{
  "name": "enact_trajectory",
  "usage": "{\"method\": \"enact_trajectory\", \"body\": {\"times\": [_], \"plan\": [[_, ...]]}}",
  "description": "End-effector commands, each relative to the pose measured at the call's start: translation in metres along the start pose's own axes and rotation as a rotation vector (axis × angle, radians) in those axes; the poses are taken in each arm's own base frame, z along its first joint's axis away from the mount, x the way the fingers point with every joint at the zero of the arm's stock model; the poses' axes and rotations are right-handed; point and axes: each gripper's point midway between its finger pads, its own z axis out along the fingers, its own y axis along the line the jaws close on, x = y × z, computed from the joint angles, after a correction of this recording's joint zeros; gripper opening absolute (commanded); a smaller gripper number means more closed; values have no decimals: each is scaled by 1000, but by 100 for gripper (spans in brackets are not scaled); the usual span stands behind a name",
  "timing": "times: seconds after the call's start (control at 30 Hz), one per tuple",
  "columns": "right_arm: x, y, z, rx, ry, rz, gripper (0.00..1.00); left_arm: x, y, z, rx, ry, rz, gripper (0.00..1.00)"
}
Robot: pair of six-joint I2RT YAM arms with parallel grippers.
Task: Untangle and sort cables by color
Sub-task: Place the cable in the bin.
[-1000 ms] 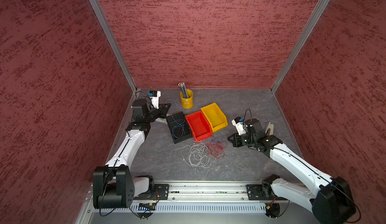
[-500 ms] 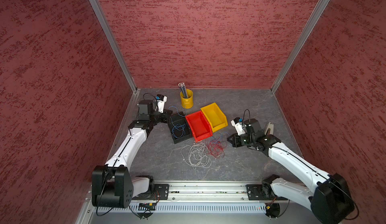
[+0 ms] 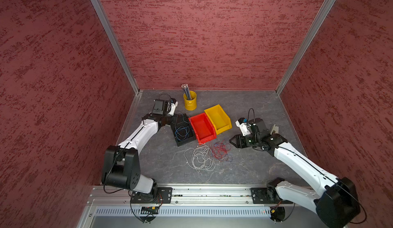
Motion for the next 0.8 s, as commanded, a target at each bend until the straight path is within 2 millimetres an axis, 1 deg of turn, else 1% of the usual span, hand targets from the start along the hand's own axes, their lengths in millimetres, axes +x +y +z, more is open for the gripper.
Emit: {"method": "enact_trajectory", "body": {"times": [0.0,0.13,0.3,0.47,0.57,0.67,0.77], "plan": [[-22,11,-21,10,-69,-32,60,3,11,4,-63,41,27,0],[-31,16,-27,7,-95,-43,63,12,22,6,-120,82,10,0],[-33,15,-21,2,-87,-41,65,17,32,-1,-186,93,-19,0],[-33,15,-13,-14,-81,-27,66,12,34,-15,-214,43,-45,0],[-32,14,-9,-19,-75,-21,66,9,36,-20,-230,32,-58,0],[-31,14,-7,-22,-72,-18,67,10,35,-20,-235,32,-64,0],[-32,14,-7,-24,-74,-21,67,16,32,-15,-223,58,-63,0]]}}
